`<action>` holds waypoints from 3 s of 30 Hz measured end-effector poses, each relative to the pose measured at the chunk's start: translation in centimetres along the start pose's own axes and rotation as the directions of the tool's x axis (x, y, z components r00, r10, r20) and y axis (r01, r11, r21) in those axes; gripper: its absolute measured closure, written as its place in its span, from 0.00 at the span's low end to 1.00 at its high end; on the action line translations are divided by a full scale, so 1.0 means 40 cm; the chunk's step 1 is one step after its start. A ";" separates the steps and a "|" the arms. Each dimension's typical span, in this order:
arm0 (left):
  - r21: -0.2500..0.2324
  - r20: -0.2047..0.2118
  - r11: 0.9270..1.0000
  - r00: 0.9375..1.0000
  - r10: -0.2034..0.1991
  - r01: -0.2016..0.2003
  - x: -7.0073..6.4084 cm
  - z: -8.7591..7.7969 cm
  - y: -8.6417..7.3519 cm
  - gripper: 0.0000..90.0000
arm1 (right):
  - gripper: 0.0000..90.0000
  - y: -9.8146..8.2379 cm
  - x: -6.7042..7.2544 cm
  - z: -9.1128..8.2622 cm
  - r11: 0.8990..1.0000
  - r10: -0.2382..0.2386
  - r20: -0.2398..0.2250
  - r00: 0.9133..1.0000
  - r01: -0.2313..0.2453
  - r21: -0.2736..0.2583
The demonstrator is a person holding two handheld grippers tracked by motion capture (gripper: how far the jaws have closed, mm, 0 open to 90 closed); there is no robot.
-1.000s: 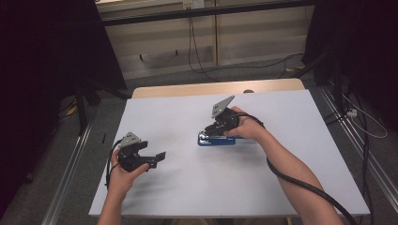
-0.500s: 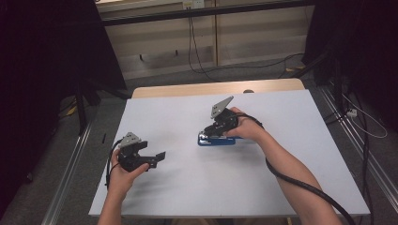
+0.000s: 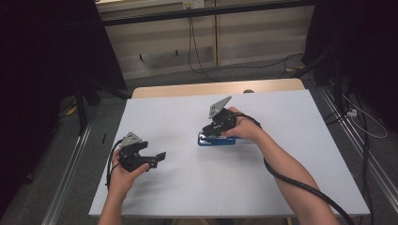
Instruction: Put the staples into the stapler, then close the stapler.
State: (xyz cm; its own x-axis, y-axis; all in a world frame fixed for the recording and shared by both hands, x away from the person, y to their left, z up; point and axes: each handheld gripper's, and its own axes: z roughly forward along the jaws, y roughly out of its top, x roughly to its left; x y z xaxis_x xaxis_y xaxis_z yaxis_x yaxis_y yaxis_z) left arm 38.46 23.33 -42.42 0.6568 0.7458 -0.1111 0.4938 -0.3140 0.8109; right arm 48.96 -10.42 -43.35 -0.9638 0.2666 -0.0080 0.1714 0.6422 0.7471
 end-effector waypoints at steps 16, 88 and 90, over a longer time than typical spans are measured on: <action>-0.016 0.021 1.000 1.000 -0.003 0.003 -0.003 0.006 0.007 0.09 | 0.51 -0.033 0.025 -0.066 0.992 0.120 0.085 0.989 -0.117 -0.036; -0.022 0.084 1.000 0.996 0.018 -0.016 -0.070 0.113 0.059 0.11 | 0.15 -0.285 0.211 -0.324 0.906 0.421 0.488 0.765 -0.379 -0.189; -0.014 0.097 1.000 0.995 0.022 -0.020 -0.075 0.125 0.061 0.12 | 0.17 -0.291 0.209 -0.323 0.897 0.439 0.487 0.755 -0.398 -0.191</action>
State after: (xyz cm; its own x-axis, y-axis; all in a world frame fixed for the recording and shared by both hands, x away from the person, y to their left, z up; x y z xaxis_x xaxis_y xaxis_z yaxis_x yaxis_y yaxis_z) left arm 40.55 17.41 -42.99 0.7196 0.6782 -0.1488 0.4725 -0.3213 0.8207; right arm 36.27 -24.93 -43.53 -0.5529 0.8333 -0.0016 0.4986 0.3323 0.8006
